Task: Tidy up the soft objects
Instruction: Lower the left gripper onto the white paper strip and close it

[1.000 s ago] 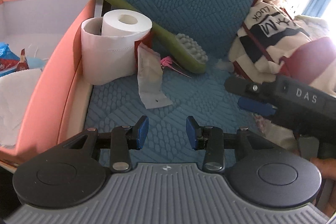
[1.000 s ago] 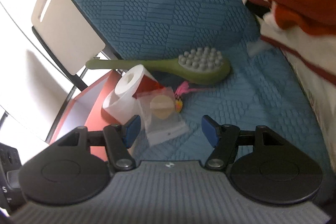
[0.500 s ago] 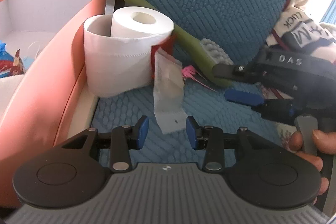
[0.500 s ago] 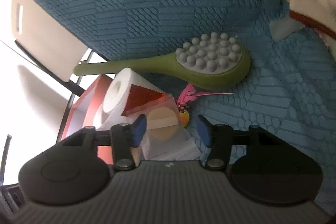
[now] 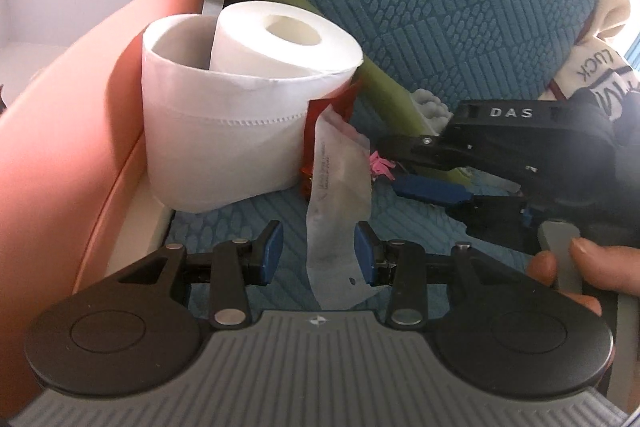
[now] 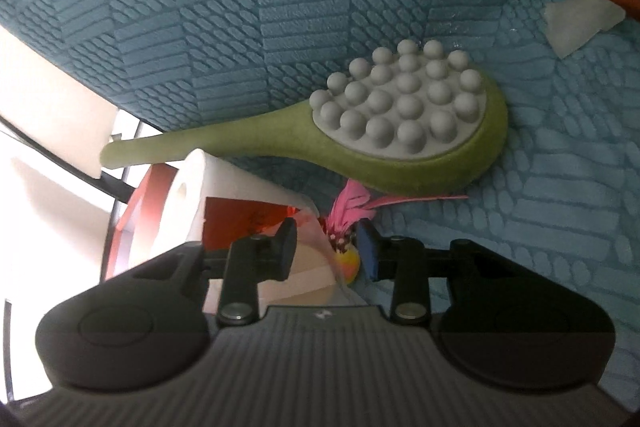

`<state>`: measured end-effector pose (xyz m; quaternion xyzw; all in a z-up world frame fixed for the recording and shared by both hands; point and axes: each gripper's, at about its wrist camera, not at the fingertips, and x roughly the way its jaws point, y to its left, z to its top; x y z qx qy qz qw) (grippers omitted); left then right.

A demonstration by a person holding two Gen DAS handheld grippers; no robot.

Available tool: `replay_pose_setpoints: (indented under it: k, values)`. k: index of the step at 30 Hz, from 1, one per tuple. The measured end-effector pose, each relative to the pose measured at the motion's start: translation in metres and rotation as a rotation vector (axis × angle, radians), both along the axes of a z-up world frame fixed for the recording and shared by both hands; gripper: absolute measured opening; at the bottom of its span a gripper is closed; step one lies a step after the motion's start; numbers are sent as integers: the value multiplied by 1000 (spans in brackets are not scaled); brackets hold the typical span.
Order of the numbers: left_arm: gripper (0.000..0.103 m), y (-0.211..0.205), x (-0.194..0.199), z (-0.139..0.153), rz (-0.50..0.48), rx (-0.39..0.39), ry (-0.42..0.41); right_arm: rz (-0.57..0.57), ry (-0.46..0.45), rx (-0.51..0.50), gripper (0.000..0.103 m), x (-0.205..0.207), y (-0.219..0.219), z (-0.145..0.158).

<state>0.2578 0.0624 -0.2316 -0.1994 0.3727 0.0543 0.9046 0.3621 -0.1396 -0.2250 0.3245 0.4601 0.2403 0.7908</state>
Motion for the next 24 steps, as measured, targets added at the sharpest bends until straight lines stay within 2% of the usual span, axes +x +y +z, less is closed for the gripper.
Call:
replay_pose_setpoints:
  k: [15,16,17,19,20,24]
  values:
    - [43,4,15,-11,-4,-68,-23,-8,3,-92,37,21,42,-11]
    - [43,4,16,-11,-4,-72,-27,-9,1,-95,36,20,44,-11]
    - [43,4,17,-10,-4,-69,-34,-10,2,-95,29,19,44,-12]
    - [43,4,20,-8,-1,-63,-42,-14,4,-92,25,19,45,-13]
    - [39,4,21,-7,1,-70,-45,-15,3,-88,21,20,46,-13]
    - [19,8,19,-8,6,-121,-38,-17,6,-100,18,22,45,-16]
